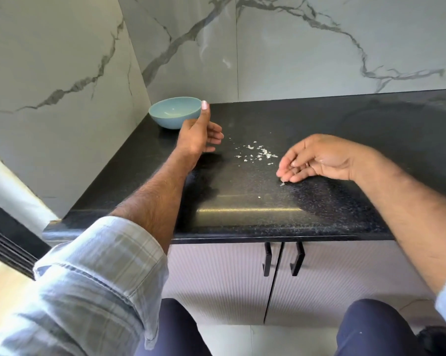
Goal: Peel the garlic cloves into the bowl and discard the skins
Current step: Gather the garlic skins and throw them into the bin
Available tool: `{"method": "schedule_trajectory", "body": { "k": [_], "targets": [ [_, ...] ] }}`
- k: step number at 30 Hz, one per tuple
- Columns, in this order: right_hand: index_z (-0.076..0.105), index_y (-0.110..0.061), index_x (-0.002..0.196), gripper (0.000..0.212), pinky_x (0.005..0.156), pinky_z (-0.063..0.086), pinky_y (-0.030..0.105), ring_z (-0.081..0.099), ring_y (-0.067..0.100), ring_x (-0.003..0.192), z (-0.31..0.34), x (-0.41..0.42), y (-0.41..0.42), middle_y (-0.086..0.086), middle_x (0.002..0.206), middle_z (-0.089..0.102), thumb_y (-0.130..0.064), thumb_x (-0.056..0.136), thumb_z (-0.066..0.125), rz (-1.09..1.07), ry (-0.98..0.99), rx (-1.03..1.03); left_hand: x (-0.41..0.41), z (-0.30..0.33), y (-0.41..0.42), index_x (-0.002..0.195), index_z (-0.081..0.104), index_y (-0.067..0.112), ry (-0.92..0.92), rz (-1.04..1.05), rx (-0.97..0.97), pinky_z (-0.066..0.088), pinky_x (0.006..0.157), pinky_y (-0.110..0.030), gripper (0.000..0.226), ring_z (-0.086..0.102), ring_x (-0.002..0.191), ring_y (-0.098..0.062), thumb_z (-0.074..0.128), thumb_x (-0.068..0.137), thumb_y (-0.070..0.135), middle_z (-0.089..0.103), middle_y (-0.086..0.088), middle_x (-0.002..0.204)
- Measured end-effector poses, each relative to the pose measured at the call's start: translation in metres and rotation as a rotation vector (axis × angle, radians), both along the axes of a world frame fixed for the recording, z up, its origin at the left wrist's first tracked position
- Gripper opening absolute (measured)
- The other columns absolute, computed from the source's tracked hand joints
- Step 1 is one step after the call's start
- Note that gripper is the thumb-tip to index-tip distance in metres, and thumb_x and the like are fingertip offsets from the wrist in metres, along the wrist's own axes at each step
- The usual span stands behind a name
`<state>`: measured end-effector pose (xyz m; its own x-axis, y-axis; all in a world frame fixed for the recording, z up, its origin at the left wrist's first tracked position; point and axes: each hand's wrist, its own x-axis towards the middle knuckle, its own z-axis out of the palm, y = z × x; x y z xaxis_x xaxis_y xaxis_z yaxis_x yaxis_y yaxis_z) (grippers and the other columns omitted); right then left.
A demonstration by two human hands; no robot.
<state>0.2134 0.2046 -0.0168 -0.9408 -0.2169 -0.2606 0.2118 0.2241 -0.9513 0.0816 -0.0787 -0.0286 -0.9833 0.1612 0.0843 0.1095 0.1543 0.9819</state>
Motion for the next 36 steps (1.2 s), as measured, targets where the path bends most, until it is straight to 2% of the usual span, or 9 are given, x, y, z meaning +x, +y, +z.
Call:
{"method": "schedule_trajectory", "body": {
  "k": [3, 8, 12, 15, 19, 26, 29, 32, 36],
  "targets": [
    [0.067, 0.015, 0.116, 0.026, 0.087, 0.064, 0.036, 0.075, 0.04, 0.106, -0.004, -0.019, -0.012, 0.032, 0.11, 0.074, 0.012, 0.097, 0.049, -0.089, -0.002, -0.029, 0.004, -0.004, 0.003, 0.093, 0.076, 0.006, 0.0, 0.0, -0.009, 0.061, 0.092, -0.051, 0.082, 0.076, 0.085, -0.026, 0.036, 0.103, 0.077, 0.08, -0.019, 0.098],
    [0.072, 0.012, 0.107, 0.026, 0.083, 0.065, 0.037, 0.078, 0.037, 0.097, -0.004, -0.06, -0.049, 0.031, 0.103, 0.075, 0.015, 0.093, 0.05, -0.206, 0.057, 0.015, 0.006, -0.002, 0.007, 0.097, 0.077, 0.003, 0.003, 0.004, 0.004, 0.061, 0.093, -0.052, 0.082, 0.077, 0.088, -0.027, 0.037, 0.104, 0.075, 0.08, -0.019, 0.099],
    [0.074, 0.007, 0.104, 0.028, 0.094, 0.063, 0.046, 0.078, 0.035, 0.097, -0.001, -0.075, -0.061, 0.024, 0.098, 0.078, 0.017, 0.092, 0.05, -0.327, 0.201, -0.023, 0.001, -0.001, 0.001, 0.097, 0.077, 0.004, -0.011, 0.029, 0.039, 0.061, 0.095, -0.054, 0.083, 0.078, 0.097, -0.033, 0.036, 0.103, 0.076, 0.081, -0.016, 0.098],
    [0.072, 0.012, 0.107, 0.029, 0.095, 0.062, 0.048, 0.078, 0.038, 0.096, 0.0, -0.066, -0.074, 0.027, 0.098, 0.077, 0.018, 0.091, 0.049, -0.247, 0.168, -0.072, -0.004, -0.003, -0.002, 0.1, 0.077, 0.003, -0.014, 0.055, 0.058, 0.063, 0.095, -0.054, 0.084, 0.078, 0.098, -0.034, 0.035, 0.104, 0.075, 0.081, -0.015, 0.096],
    [0.072, 0.012, 0.108, 0.031, 0.091, 0.064, 0.041, 0.078, 0.036, 0.097, -0.009, -0.053, -0.096, 0.027, 0.102, 0.077, 0.021, 0.089, 0.049, -0.055, 0.087, -0.041, -0.009, -0.007, -0.001, 0.1, 0.077, 0.002, -0.024, 0.097, 0.078, 0.064, 0.093, -0.052, 0.084, 0.08, 0.093, -0.031, 0.036, 0.104, 0.076, 0.081, -0.014, 0.093],
    [0.07, 0.007, 0.117, 0.034, 0.101, 0.059, 0.045, 0.077, 0.03, 0.103, -0.007, -0.07, -0.072, 0.025, 0.114, 0.075, 0.02, 0.092, 0.052, -0.302, 0.189, -0.141, -0.009, -0.007, 0.006, 0.099, 0.077, 0.001, -0.014, 0.061, 0.079, 0.065, 0.091, -0.052, 0.083, 0.079, 0.094, -0.033, 0.038, 0.104, 0.074, 0.081, -0.015, 0.092],
    [0.068, 0.011, 0.12, 0.032, 0.102, 0.058, 0.047, 0.075, 0.037, 0.109, 0.001, -0.048, -0.055, 0.028, 0.114, 0.074, 0.019, 0.094, 0.05, -0.193, 0.171, -0.243, -0.012, -0.005, 0.012, 0.098, 0.077, 0.002, -0.019, 0.036, 0.096, 0.065, 0.09, -0.051, 0.083, 0.079, 0.095, -0.034, 0.039, 0.104, 0.075, 0.081, -0.016, 0.094],
    [0.066, 0.015, 0.121, 0.03, 0.098, 0.06, 0.045, 0.074, 0.039, 0.111, 0.0, -0.023, -0.051, 0.03, 0.116, 0.073, 0.018, 0.097, 0.047, 0.041, 0.054, -0.13, -0.015, -0.005, 0.021, 0.098, 0.077, 0.001, -0.035, 0.016, 0.111, 0.064, 0.092, -0.053, 0.084, 0.078, 0.097, -0.036, 0.04, 0.103, 0.076, 0.081, -0.018, 0.095],
    [0.068, 0.012, 0.118, 0.03, 0.096, 0.061, 0.04, 0.074, 0.037, 0.11, -0.012, -0.037, -0.057, 0.028, 0.114, 0.074, 0.02, 0.094, 0.052, -0.09, 0.069, -0.163, -0.018, -0.006, 0.035, 0.099, 0.077, 0.0, -0.046, -0.018, 0.115, 0.064, 0.094, -0.053, 0.087, 0.079, 0.096, -0.033, 0.04, 0.101, 0.079, 0.081, -0.017, 0.094]
  ]
}}
